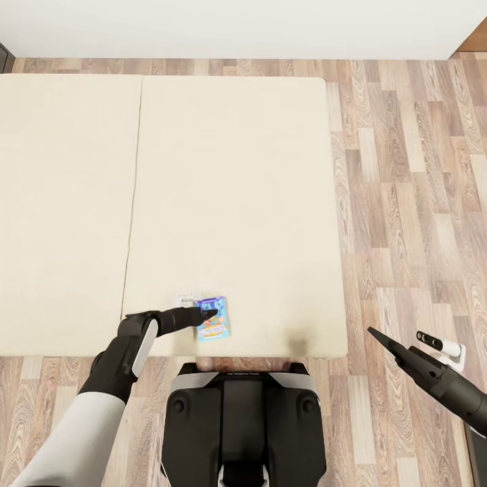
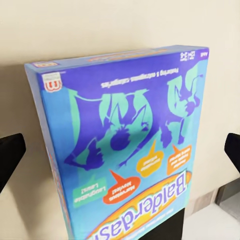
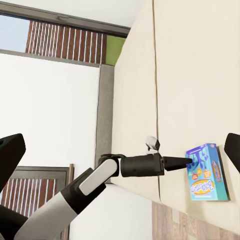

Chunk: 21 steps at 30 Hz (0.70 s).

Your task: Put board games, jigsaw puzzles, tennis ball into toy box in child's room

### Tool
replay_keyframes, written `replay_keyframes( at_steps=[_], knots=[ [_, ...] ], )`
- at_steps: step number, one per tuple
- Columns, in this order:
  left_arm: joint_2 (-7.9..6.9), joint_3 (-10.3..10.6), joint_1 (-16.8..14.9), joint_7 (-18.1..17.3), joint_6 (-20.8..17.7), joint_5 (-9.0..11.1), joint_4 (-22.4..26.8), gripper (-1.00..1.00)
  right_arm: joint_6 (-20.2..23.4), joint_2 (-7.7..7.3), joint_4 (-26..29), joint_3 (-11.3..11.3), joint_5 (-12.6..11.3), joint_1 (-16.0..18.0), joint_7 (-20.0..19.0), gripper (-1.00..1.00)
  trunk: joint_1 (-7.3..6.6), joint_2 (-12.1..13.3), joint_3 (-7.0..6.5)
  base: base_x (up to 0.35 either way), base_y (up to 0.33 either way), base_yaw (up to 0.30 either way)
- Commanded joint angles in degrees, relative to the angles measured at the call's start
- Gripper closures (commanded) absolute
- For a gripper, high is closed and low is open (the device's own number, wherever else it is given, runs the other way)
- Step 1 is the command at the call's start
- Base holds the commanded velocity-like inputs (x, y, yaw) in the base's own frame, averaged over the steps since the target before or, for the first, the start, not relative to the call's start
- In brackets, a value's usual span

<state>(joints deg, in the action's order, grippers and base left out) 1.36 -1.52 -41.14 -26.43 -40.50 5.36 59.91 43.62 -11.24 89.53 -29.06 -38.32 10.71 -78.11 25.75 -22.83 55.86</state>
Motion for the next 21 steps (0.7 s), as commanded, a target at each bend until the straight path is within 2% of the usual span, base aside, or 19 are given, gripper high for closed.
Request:
replay_keyframes(
  at_steps=[1,21],
  knots=[
    [0.05,-0.2,0.0,0.1,-0.5,0.5,0.0,-1.0,0.5,-0.03,0.0,0.0,-0.2,0.0,-0.1,-1.0,0.03,-0.1,0.05,0.0,0.0,0.0],
    [0.31,-0.1,0.1,0.1,-0.8,0.6,0.0,-1.0,0.4,0.07,0.0,0.0,-0.2,0.0,0.0,-1.0,0.03,-0.1,0.05,0.0,-0.016,0.0]
  ],
)
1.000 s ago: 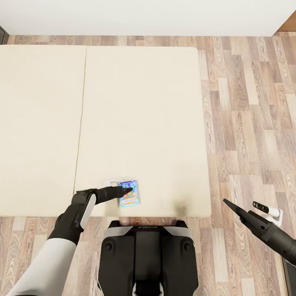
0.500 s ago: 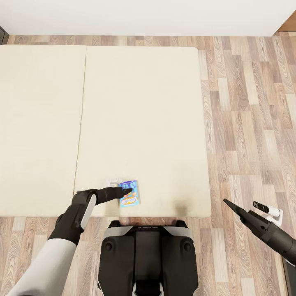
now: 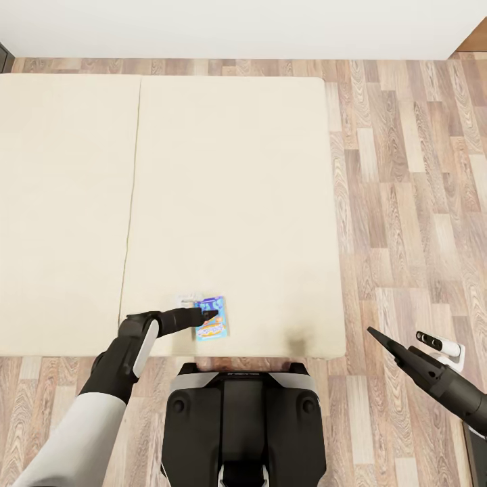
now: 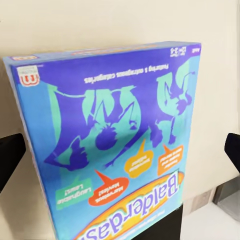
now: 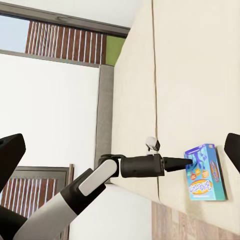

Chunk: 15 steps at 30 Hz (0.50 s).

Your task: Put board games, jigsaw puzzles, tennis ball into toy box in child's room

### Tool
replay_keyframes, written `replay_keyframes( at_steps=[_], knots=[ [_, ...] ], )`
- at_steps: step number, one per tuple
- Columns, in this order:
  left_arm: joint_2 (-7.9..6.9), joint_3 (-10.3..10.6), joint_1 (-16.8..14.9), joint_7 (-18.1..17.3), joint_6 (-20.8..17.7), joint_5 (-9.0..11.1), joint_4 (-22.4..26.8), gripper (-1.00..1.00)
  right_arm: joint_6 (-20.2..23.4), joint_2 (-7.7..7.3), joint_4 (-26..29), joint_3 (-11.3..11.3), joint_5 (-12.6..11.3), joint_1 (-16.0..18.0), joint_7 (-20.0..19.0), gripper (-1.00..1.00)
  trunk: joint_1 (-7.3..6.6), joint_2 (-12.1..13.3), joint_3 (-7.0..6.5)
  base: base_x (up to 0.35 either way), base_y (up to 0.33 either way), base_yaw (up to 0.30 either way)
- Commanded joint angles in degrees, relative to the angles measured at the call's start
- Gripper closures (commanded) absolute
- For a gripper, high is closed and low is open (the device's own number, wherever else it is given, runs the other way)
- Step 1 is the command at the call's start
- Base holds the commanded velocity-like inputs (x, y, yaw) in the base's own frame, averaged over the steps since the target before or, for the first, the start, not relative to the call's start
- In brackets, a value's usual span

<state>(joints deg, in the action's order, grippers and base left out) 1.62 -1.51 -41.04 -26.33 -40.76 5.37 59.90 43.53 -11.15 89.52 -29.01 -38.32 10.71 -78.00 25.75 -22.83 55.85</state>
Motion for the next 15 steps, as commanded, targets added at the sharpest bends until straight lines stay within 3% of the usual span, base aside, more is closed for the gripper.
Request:
replay_keyframes(
  at_steps=[1,15],
  knots=[
    [0.05,-0.2,0.0,0.1,-0.6,0.6,0.0,-1.0,0.5,-0.02,0.0,0.0,-0.2,0.0,-0.1,-1.0,0.03,-0.1,0.05,0.0,-0.097,0.0],
    [0.05,-0.2,0.0,0.1,-0.8,0.7,0.0,-1.0,0.5,-0.01,0.0,0.0,-0.2,0.0,-0.1,-1.0,0.03,-0.1,0.05,0.0,-0.105,0.0]
  ],
)
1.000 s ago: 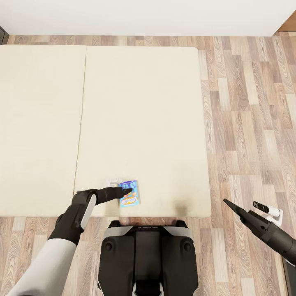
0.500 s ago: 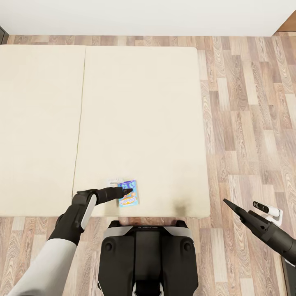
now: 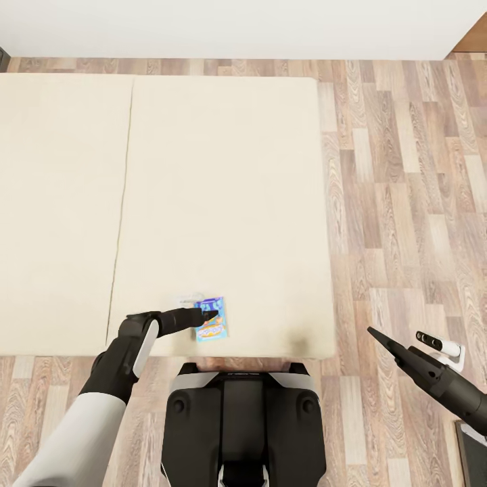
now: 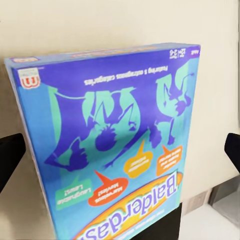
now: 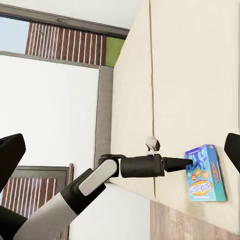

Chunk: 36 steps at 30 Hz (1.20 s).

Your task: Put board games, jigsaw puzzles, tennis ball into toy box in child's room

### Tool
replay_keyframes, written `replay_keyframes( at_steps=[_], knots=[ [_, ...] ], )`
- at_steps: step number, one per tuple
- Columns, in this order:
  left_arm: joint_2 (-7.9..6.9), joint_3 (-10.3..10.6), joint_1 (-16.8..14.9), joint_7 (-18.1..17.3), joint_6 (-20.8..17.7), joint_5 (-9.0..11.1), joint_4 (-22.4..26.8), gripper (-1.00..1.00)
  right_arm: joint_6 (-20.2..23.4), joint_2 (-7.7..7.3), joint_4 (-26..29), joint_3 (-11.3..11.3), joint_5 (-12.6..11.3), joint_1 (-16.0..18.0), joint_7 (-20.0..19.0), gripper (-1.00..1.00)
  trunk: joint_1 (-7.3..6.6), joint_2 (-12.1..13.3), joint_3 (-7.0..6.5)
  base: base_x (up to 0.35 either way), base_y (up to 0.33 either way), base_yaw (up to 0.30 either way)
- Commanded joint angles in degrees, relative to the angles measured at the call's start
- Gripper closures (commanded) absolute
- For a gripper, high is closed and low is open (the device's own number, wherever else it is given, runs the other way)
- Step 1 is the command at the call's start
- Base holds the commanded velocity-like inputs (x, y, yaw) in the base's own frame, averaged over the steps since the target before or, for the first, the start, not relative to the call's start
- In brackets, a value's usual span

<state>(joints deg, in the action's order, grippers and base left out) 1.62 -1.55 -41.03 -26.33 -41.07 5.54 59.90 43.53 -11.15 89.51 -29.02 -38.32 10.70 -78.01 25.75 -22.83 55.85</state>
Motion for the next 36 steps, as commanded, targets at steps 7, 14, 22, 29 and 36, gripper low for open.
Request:
replay_keyframes(
  at_steps=[7,14,22,29,36],
  knots=[
    [0.12,-0.2,0.0,0.1,-0.6,0.5,0.0,-1.0,0.5,-0.02,0.0,0.0,-0.2,0.0,-0.1,-1.0,0.03,-0.1,0.05,0.0,-0.215,0.0],
    [0.14,-0.3,0.0,0.1,-0.6,0.5,0.0,-1.0,0.5,-0.08,0.0,-0.1,-0.2,0.0,-0.1,-1.0,0.03,-0.1,0.05,0.0,-0.227,0.0],
    [0.14,-0.3,0.0,0.1,-0.6,0.6,0.0,-1.0,0.5,-0.19,0.0,-0.1,-0.2,0.0,-0.1,-1.0,0.03,-0.1,0.05,0.0,-0.146,0.0],
    [0.14,-0.4,0.0,0.1,-0.7,0.6,0.0,-1.0,0.5,-0.18,0.0,-0.1,-0.2,0.0,-0.1,-1.0,0.03,-0.1,0.05,0.0,-0.174,0.0],
    [0.07,-0.4,0.0,0.0,-0.8,0.7,0.0,-1.0,0.5,-0.19,0.0,-0.1,-0.2,0.0,-0.1,-1.0,0.03,-0.1,0.05,0.0,-0.022,0.0]
  ],
)
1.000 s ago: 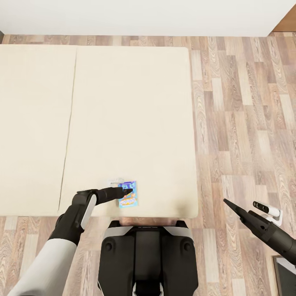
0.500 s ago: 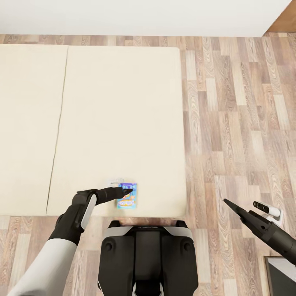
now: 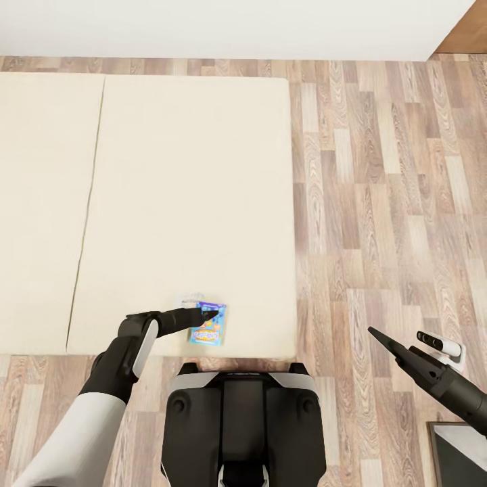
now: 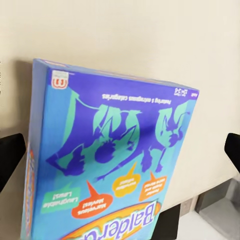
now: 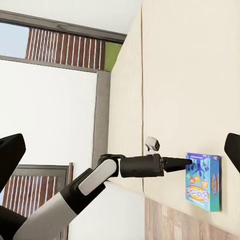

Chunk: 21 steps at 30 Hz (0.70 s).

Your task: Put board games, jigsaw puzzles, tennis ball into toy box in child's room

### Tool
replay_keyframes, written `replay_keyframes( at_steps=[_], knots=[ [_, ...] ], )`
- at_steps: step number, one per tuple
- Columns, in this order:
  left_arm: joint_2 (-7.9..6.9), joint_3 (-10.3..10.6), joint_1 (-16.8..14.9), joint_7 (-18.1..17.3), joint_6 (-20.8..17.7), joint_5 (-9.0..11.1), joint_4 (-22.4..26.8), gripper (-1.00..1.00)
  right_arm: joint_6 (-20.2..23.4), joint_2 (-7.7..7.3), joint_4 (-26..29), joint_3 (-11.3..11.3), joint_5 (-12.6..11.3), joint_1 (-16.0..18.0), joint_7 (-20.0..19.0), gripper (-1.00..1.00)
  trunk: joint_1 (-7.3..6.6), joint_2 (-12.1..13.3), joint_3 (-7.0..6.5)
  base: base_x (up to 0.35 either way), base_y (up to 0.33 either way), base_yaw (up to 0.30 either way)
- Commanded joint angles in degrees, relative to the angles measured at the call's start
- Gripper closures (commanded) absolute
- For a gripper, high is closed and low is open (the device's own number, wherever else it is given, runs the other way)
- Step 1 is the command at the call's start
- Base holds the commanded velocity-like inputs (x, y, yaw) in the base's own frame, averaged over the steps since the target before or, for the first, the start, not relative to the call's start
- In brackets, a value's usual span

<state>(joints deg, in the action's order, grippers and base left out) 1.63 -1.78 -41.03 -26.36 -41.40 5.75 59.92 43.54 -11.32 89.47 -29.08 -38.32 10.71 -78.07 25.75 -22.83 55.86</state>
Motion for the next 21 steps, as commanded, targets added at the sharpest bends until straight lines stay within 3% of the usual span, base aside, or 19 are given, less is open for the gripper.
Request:
replay_keyframes(
  at_steps=[1,11,21],
  knots=[
    [0.04,-0.2,0.0,0.0,-0.5,0.5,0.0,-1.0,0.5,-0.01,0.0,0.0,-0.2,0.0,-0.1,-1.0,0.03,-0.1,0.05,0.0,-0.004,0.0],
    [-0.42,-0.4,0.0,-0.1,-0.7,0.5,0.0,-1.0,0.5,-0.01,0.0,0.0,-0.2,0.0,-0.1,-1.0,0.03,-0.1,0.05,0.0,-0.001,0.0],
    [-0.71,-0.6,0.1,-0.3,-4.2,0.5,0.8,-1.0,0.5,-0.01,0.0,0.0,-0.2,0.0,-0.1,-1.0,0.03,-0.1,0.05,0.0,0.0,0.0]
  ],
)
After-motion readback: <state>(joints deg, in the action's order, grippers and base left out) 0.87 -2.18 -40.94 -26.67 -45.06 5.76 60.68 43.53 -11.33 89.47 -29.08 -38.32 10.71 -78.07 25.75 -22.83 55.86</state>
